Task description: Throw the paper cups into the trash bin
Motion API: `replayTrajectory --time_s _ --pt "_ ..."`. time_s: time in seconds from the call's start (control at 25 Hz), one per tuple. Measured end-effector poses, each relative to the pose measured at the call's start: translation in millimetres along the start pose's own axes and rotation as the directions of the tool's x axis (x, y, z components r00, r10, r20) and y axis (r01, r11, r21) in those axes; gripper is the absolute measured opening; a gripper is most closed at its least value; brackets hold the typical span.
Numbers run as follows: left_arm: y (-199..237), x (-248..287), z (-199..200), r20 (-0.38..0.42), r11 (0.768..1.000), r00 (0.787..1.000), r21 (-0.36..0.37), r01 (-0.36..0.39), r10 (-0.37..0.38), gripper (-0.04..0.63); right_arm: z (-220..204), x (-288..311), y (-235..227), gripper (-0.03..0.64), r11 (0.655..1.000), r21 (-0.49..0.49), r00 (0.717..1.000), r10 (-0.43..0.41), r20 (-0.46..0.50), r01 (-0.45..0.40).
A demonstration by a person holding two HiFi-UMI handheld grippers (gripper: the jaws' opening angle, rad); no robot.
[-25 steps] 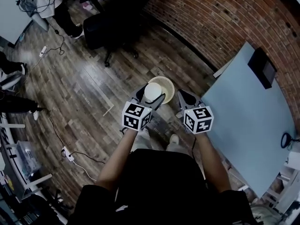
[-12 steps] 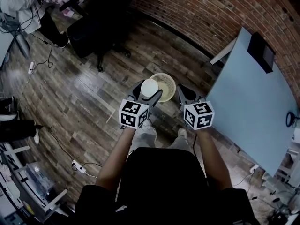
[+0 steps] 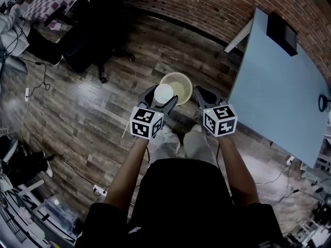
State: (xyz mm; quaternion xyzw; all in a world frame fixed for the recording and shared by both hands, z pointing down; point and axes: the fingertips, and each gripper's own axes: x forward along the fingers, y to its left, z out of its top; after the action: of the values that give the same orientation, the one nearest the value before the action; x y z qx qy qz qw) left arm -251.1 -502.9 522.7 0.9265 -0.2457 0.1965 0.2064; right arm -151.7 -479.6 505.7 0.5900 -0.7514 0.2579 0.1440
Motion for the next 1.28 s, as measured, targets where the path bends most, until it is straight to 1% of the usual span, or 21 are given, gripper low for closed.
replayTrajectory --time_s 0.12,0.28,0.44,0.68,0.8,1.0,1.12,1.28 --pt "-2.1 9.1 -6.5 -0.028 1.000 0.999 0.004 0.016 -0.016 0.359 -11.6 3.8 -3.4 0.005 1.000 0.029 1.000 -0.006 -0.017 0.007" --pt "-0.2 25.5 -2.4 -0.036 1.000 0.999 0.007 0.025 -0.025 0.359 -17.9 14.7 -10.2 0.005 0.999 0.040 0.999 0.003 -0.034 -0.002" --pt "5.8 44.6 -7.6 -0.071 0.999 0.997 0.037 0.010 -0.007 0.359 -29.7 31.7 -25.8 0.005 0.997 0.071 0.999 0.012 -0.046 -0.008" --pt "17.9 62.9 -38.4 -0.121 1.000 0.993 -0.005 -0.008 0.008 0.359 -54.8 54.9 -42.3 0.005 0.992 0.127 0.997 0.009 -0.072 0.000" --pt "25.2 80.2 -48.8 -0.142 1.000 0.990 -0.026 -0.006 0.003 0.359 -65.3 67.0 -53.1 0.005 0.988 0.153 0.997 0.010 -0.081 0.003" --pt "31.7 114.3 -59.1 -0.148 0.999 0.989 -0.027 0.022 -0.026 0.359 -80.9 85.4 -71.7 0.005 0.980 0.196 0.997 -0.005 -0.078 0.021" --pt "38.2 133.2 -67.1 -0.156 0.999 0.987 -0.032 0.026 -0.031 0.359 -88.4 97.6 -81.0 0.005 0.977 0.213 0.997 -0.007 -0.079 0.023" --pt "48.0 158.1 -88.8 -0.171 0.998 0.984 -0.047 0.034 -0.041 0.359 -105.2 114.0 -94.8 0.005 0.972 0.232 0.996 -0.020 -0.085 0.039"
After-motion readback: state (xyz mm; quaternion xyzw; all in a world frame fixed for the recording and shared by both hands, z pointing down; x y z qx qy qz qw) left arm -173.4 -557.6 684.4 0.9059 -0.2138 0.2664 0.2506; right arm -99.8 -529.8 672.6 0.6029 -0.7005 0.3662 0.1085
